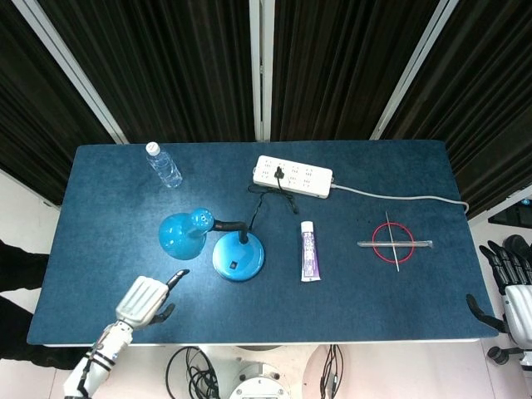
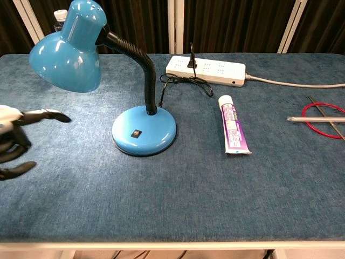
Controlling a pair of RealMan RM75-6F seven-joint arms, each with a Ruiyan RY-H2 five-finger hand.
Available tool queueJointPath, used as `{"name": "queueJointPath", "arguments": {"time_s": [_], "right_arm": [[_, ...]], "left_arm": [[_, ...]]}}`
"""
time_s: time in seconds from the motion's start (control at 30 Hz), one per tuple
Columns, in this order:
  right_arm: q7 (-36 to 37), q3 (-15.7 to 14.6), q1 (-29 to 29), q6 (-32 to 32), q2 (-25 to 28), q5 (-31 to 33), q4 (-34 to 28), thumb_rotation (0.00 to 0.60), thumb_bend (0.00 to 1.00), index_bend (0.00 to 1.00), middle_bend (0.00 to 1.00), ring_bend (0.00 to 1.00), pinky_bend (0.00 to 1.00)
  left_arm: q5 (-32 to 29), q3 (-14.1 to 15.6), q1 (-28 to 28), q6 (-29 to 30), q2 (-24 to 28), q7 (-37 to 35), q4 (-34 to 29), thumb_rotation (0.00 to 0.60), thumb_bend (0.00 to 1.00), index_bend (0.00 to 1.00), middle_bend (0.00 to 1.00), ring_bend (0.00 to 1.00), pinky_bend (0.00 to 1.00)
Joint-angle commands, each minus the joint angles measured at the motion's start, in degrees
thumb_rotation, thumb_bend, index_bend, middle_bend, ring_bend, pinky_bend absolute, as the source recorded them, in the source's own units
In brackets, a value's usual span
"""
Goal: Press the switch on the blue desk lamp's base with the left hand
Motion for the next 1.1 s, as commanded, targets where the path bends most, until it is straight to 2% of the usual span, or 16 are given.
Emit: {"name": "queueJointPath", "arguments": {"time_s": [0.03,0.3,0.63,1.1], "right_arm": [[0.19,-0.01,0.04,-0.21,-0.1,0.11,0.25,0.6,0.3,0.0,0.0,0.0,0.0],[0.33,0.07,0.24,-0.6,-0.26,0.18,0.48,0.6,0.3,0.0,0.0,0.0,0.0],[1.31,0.23,-0.01,-0.36,-0.03,0.57,0.97,0.6,0.3,0.0,0.0,0.0,0.0],[2.22,0.27,0.37,-1.42,-0.4,0.87,2.07,0.6,0.3,0.0,0.0,0.0,0.0]], "left_arm": [[-0.67,-0.34,-1.57,-1.38,-2.25,0.9,0.87,0.6,0.4,0.1,0.84,0.8,0.83],[-2.05,-2.24,-4.48,-2.08,-7.42,2.89,2.45,0.6,0.42,0.1,0.84,0.8,0.83],[-7.23,-3.6,-8.11,-5.61,-11.71,3.6,6.35,0.6,0.44,0.1,0.85,0.81,0.83],[-10.58,-3.51,-10.91,-6.4,-13.95,5.42,8.54,0.6,0.46,0.1,0.85,0.8,0.83]]}}
